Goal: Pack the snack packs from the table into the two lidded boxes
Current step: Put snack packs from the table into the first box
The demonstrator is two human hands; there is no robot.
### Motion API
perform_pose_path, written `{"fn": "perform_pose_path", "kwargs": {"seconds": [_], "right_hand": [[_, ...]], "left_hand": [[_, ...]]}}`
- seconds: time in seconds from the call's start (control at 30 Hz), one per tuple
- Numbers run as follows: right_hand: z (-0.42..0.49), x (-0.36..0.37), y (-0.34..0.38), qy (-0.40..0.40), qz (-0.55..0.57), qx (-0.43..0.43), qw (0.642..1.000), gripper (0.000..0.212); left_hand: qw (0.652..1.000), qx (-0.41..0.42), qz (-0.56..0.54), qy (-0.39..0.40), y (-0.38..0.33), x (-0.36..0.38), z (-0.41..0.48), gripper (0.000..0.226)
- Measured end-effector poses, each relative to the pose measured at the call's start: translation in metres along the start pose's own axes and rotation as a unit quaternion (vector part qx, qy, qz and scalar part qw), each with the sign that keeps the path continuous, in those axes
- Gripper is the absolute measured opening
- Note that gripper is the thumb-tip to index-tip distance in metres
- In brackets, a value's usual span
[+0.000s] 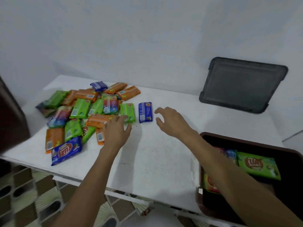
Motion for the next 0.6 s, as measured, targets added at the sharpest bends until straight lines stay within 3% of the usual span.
{"fn": "perform_pose_path", "kwargs": {"seconds": [0.13, 0.27, 0.47, 0.6], "right_hand": [[0.054, 0.049, 0.012, 0.074, -0.079, -0.016, 0.994, 0.046], [0.076, 0.081, 0.013, 0.121, -0.182, -0.040, 0.975, 0.050], [0.075, 0.094, 0.010, 0.043, -0.154, -0.042, 0.986, 0.032], [0.064, 0.088, 0.004, 0.056, -0.138, -0.016, 0.989, 0.028]], "left_hand": [[0.986, 0.014, 0.147, 0.076, 0.021, 0.011, 0.031, 0.056], [0.962, 0.070, 0.214, 0.156, 0.025, 0.029, 0.043, 0.056], [0.972, 0.066, 0.198, 0.109, 0.023, 0.036, 0.040, 0.058], [0.982, 0.034, 0.157, 0.102, 0.018, 0.042, 0.040, 0.057]]}}
Point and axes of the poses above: each hand's wrist, its own z-axis towards the middle knuckle, its own x-axis out of the palm, y = z × x, the point moved 4 cm from there along z, towards the middle knuckle, and after that the axes turned 5 degrees about x, right-handed, at the moved point
